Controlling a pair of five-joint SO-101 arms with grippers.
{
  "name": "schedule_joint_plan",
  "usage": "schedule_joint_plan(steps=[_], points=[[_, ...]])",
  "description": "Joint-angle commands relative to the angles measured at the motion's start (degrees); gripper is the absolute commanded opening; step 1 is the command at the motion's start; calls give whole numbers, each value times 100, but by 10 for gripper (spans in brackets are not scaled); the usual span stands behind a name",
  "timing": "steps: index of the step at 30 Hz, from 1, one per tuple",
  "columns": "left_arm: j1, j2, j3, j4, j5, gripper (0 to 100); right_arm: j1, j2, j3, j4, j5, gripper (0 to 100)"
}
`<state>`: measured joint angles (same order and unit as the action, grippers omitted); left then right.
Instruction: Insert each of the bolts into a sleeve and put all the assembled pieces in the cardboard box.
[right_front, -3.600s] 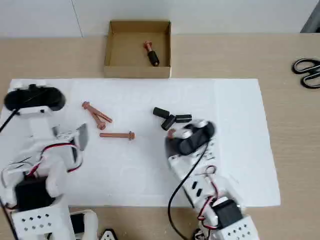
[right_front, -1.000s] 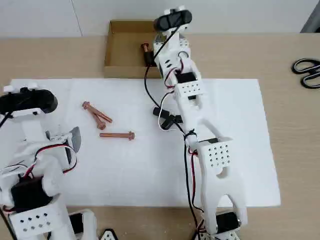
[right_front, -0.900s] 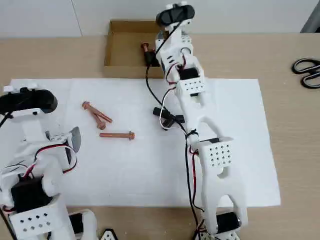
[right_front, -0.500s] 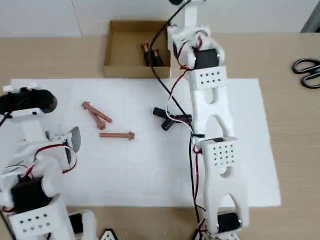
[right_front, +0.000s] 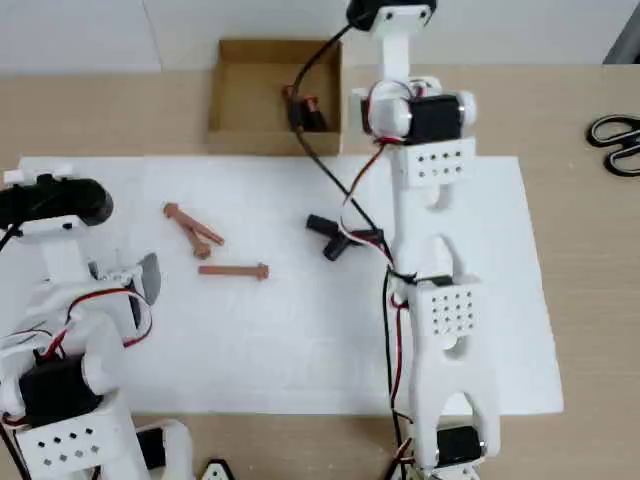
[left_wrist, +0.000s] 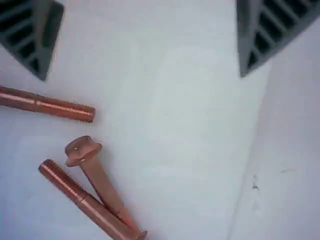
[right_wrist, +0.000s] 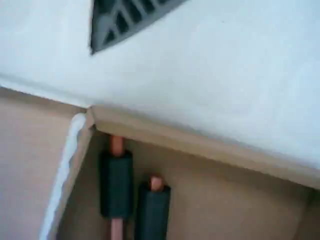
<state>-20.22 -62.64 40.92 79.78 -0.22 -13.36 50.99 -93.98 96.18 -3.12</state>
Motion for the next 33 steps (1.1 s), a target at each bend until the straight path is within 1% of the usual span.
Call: schedule_joint_plan(steps=[1,3,6,9,15,18,20,25,30,31,33], points=[[-18,-79,-268,26,-35,233,4,-778,-229,66,35,190],[-18,-79,-268,26,-35,233,4,-963,-70,66,53,190],[-18,-79,-268,26,-35,233,4,-1332,633,66,62,190],[-18,-79,-268,26,-35,233,22,-1938,1653,66,62,190],[-18,-79,-268,26,-35,233,-4,-3319,4167,31,62,190],[-18,-79,-268,26,-35,233,-4,-3618,5345,22,70,190],[-18,-79,-268,26,-35,233,-4,-3723,5881,13,70,190],[-18,-79,-259,26,-35,233,-171,-3864,6532,13,62,190],[-18,-79,-75,26,-35,233,-242,-3574,6673,-22,70,190],[-18,-79,-57,26,-35,233,-268,-3459,6673,-22,123,190],[-35,-79,-48,26,-35,233,-426,-3266,6673,-22,484,190]])
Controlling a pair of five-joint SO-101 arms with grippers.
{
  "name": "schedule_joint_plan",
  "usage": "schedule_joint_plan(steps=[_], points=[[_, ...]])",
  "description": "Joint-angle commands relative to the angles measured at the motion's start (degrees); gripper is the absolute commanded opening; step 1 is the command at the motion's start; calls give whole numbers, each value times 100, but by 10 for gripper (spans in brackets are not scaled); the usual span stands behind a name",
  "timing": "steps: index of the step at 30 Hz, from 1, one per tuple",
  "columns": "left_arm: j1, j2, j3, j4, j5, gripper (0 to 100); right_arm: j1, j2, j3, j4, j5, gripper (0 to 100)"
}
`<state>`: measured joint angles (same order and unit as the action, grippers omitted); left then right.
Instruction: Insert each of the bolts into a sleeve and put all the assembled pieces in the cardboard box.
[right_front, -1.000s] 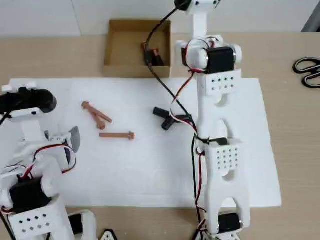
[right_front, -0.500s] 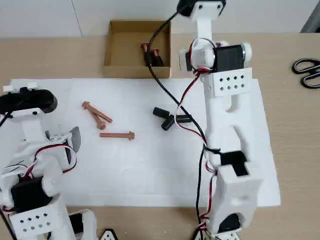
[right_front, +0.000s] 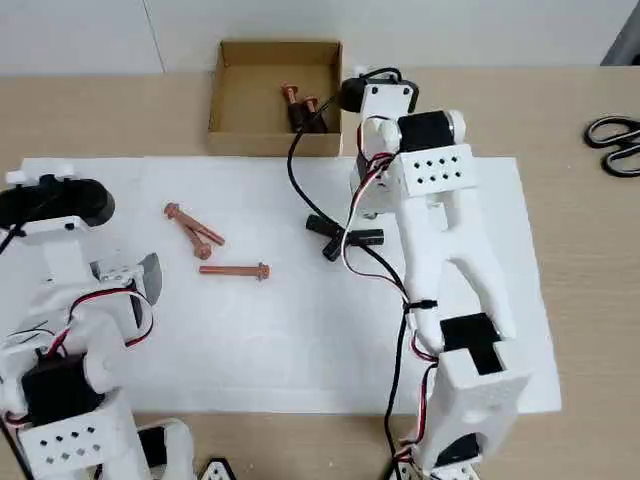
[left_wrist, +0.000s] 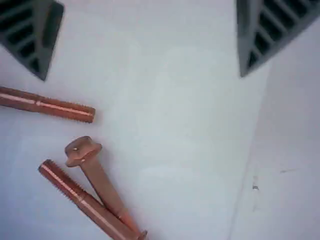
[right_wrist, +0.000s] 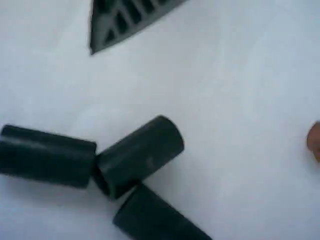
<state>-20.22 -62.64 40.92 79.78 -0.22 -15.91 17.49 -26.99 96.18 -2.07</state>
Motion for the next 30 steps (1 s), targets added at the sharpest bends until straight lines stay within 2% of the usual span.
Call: schedule_joint_plan(steps=[1,5,11,14,18,30], points=[[-35,-79,-48,26,-35,233,-277,180,-26,-22,484,190],[-44,-79,-57,26,-35,233,-699,453,-35,-40,53,190],[-44,-79,-57,26,-35,233,-857,910,-35,-295,-1793,190],[-26,-79,-48,26,-35,233,-857,1226,-35,-453,-2382,190],[-26,-79,-48,26,-35,233,-866,1604,-35,-664,-2593,190],[-26,-79,-48,26,-35,233,-866,1807,-35,-1226,-2558,190]])
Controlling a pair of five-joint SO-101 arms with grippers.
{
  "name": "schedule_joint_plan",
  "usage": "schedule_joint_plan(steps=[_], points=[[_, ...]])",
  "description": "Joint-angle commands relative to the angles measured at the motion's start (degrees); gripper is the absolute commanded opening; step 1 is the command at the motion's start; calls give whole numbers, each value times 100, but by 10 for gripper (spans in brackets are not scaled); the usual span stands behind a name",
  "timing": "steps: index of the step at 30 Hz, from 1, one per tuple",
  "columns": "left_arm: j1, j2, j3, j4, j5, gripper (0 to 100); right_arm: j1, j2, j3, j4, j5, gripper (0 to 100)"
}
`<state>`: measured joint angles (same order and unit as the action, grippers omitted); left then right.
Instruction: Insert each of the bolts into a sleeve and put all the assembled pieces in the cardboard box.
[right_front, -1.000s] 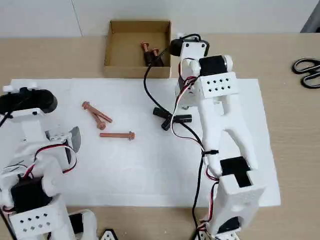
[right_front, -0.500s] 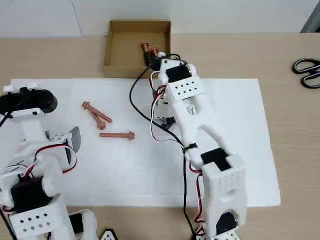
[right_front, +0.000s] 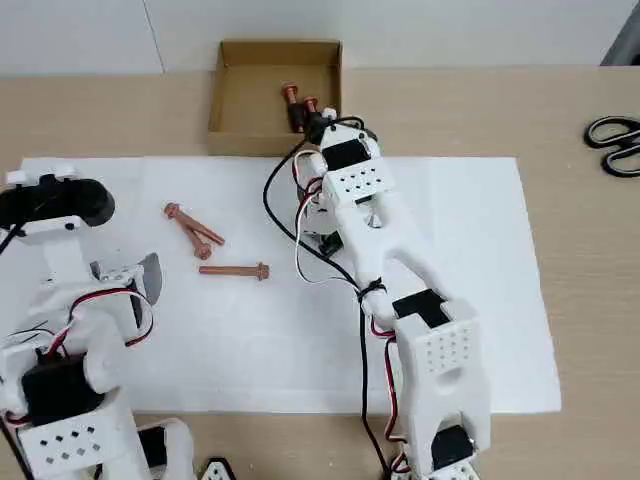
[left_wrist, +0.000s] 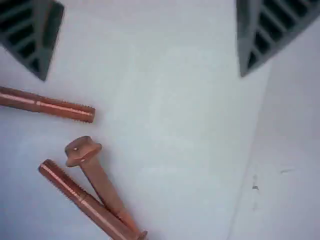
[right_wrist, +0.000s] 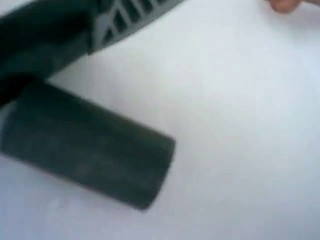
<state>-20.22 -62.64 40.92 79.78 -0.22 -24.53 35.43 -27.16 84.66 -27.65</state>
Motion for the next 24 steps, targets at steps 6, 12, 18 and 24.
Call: schedule_joint_plan(steps=[6,12,18,24], points=[[-18,-70,-40,26,-35,233,-4,13,-18,-110,0,190],[-18,-70,-40,26,-35,233,-4,13,-18,-110,0,190],[-18,-70,-40,26,-35,233,-4,22,-18,-110,18,189],[-18,-70,-40,26,-35,233,-40,22,-18,-110,264,189]])
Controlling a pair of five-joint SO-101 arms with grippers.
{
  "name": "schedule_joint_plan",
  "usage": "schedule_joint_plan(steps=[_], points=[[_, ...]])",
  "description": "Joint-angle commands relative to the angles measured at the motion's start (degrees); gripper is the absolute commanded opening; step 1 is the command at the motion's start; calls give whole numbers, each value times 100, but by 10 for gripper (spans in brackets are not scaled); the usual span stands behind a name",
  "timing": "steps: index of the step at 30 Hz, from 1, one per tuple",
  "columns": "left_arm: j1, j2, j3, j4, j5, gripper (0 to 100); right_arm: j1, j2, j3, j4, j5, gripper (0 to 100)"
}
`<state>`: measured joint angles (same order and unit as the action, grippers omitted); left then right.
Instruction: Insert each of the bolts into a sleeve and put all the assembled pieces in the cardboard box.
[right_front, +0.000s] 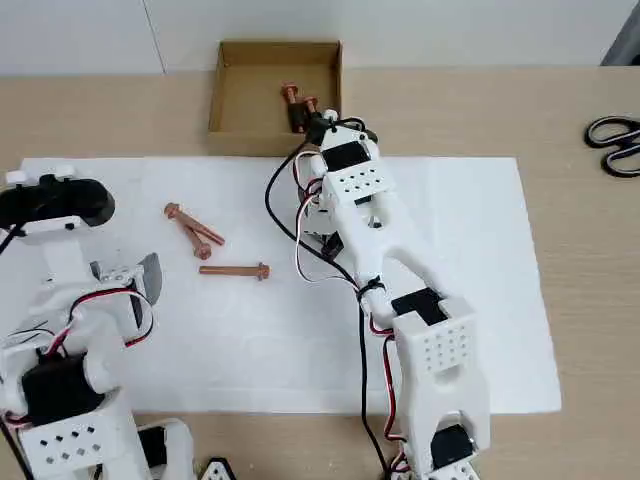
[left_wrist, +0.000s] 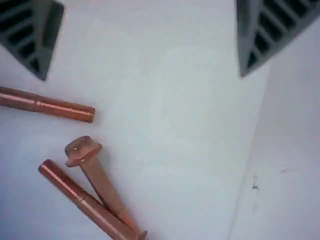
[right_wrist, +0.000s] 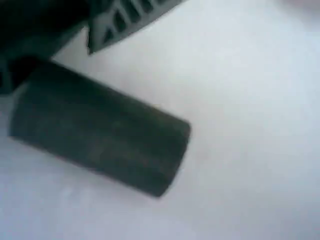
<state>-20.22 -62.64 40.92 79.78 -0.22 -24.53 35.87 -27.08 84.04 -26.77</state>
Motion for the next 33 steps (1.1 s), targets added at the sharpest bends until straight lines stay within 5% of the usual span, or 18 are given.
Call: schedule_joint_plan(steps=[1,9,15,33], points=[[-18,-70,-40,26,-35,233,-48,-22,-26,-48,185,189],[-18,-70,101,0,-35,233,-48,567,-44,-163,246,183],[-18,-70,92,9,-35,233,-22,602,-53,-154,791,5],[-18,-70,84,18,-35,233,163,-866,-35,1182,1644,3]])
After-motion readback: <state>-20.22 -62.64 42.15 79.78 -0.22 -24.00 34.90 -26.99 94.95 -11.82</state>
